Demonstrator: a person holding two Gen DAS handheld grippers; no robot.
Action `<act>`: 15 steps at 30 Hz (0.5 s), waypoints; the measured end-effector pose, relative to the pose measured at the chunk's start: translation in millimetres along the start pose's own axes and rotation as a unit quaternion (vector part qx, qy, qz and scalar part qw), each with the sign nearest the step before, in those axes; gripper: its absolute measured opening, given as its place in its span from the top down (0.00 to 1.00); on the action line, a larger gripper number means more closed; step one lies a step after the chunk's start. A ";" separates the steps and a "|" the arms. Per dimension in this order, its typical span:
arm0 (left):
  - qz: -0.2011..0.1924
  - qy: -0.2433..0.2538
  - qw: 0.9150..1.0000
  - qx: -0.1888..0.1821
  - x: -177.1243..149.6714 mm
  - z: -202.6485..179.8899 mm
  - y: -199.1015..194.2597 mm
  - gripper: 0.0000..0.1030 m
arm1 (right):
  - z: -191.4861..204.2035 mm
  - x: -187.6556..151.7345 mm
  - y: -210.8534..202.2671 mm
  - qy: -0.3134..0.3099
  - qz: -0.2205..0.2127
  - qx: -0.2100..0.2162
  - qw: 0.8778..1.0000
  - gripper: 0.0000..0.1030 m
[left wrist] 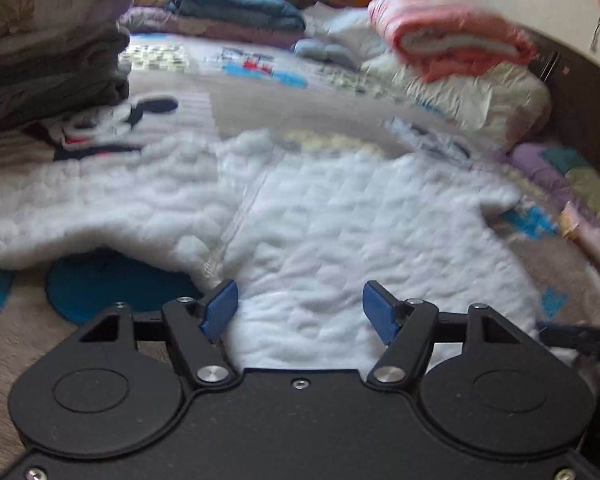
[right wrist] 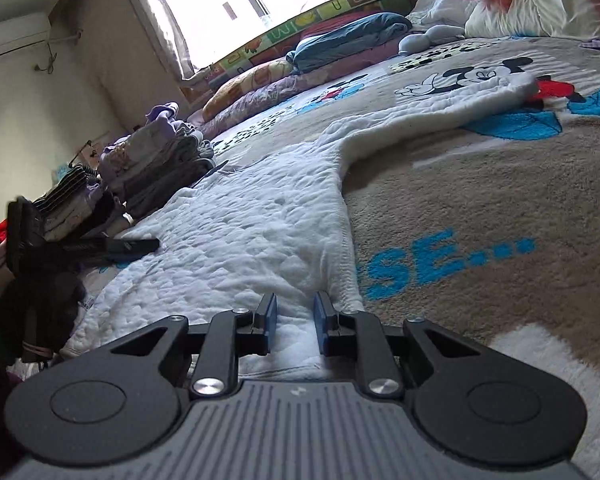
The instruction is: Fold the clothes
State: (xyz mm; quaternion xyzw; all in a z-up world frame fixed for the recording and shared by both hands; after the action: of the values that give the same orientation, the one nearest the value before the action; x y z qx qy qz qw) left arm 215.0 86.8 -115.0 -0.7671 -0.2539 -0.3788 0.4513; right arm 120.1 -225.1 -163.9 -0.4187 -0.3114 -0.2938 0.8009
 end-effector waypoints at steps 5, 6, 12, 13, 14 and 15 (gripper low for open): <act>-0.081 -0.091 0.992 0.016 36.7 50.7 -17.2 0.34 | -1.0 0.4 0.3 0.006 -0.003 0.003 1.000 0.80; -0.045 -0.116 0.992 0.032 23.8 66.4 -4.1 0.34 | -0.9 0.5 0.4 0.005 -0.003 0.004 1.000 0.80; 0.001 -0.093 0.993 0.077 1.8 73.9 16.8 0.32 | -0.8 0.6 0.8 0.006 -0.005 0.003 1.000 0.80; -0.009 -0.095 0.993 0.073 4.3 74.1 12.8 0.33 | -0.4 0.5 0.4 0.005 -0.005 0.003 1.000 0.80; -0.029 -0.106 0.992 0.065 9.9 76.1 5.1 0.34 | 0.0 0.3 0.0 0.005 -0.005 0.002 1.000 0.80; -0.055 -0.122 0.989 0.066 15.8 81.9 -5.1 0.34 | 0.1 0.4 -0.5 0.004 -0.005 0.001 1.000 0.80</act>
State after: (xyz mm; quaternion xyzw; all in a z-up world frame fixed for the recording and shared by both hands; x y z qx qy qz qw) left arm 249.4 162.4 -124.8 -0.7608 -0.3734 -0.2888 0.4453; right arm 120.0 -225.3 -163.3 -0.4154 -0.3109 -0.2994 0.8007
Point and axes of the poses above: each gripper's, at about its wrist camera, not at the fingertips, and y roughly the way its jaws point, z to its left, x to its top, the point moved 8 cm from there along y, roughly the way its jaws point, and after that the axes turned 5 degrees about -x, right-handed, at the moved point
